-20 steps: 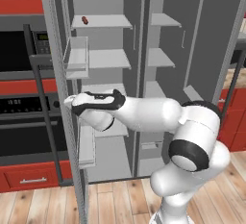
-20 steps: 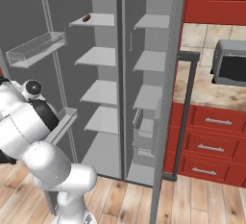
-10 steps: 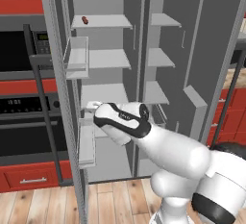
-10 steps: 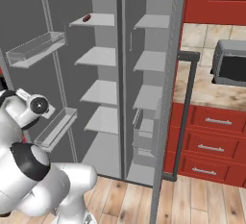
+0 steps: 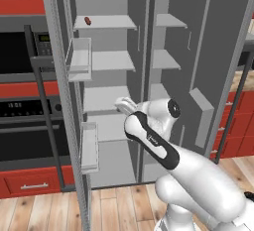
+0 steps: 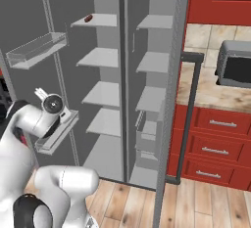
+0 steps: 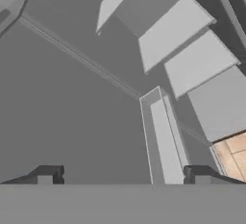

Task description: Move the hot dog bun to the plate on the dining table and place the condiment next to that plate. Then navigate to the fridge and take the sausage and place it on the plate as well.

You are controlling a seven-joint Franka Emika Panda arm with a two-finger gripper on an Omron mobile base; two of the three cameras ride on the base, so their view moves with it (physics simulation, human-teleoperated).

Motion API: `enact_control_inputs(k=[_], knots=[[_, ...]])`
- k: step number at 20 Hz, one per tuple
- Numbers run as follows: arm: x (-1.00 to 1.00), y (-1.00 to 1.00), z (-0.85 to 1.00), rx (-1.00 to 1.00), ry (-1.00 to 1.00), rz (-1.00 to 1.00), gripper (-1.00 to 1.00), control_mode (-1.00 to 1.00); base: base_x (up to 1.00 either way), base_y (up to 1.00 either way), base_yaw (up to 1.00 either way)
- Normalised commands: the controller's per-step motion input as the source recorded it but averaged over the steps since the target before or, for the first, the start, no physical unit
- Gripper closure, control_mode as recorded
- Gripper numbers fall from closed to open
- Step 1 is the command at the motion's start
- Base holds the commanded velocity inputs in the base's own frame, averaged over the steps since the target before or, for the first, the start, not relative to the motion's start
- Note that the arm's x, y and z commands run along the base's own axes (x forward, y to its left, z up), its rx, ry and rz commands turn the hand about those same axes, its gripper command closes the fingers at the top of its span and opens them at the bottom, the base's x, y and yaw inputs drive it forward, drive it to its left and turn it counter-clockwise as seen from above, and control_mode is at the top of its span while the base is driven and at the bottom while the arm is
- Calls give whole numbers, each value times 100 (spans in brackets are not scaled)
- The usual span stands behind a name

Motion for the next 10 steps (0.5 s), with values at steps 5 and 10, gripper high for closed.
enact_control_inputs(k=[5, 10], knots=[[-44, -53, 50, -26, 30, -6, -100, -100, 0, 0, 0], [-83, -43, 23, -25, 15, 0, -100, -100, 0, 0, 0]])
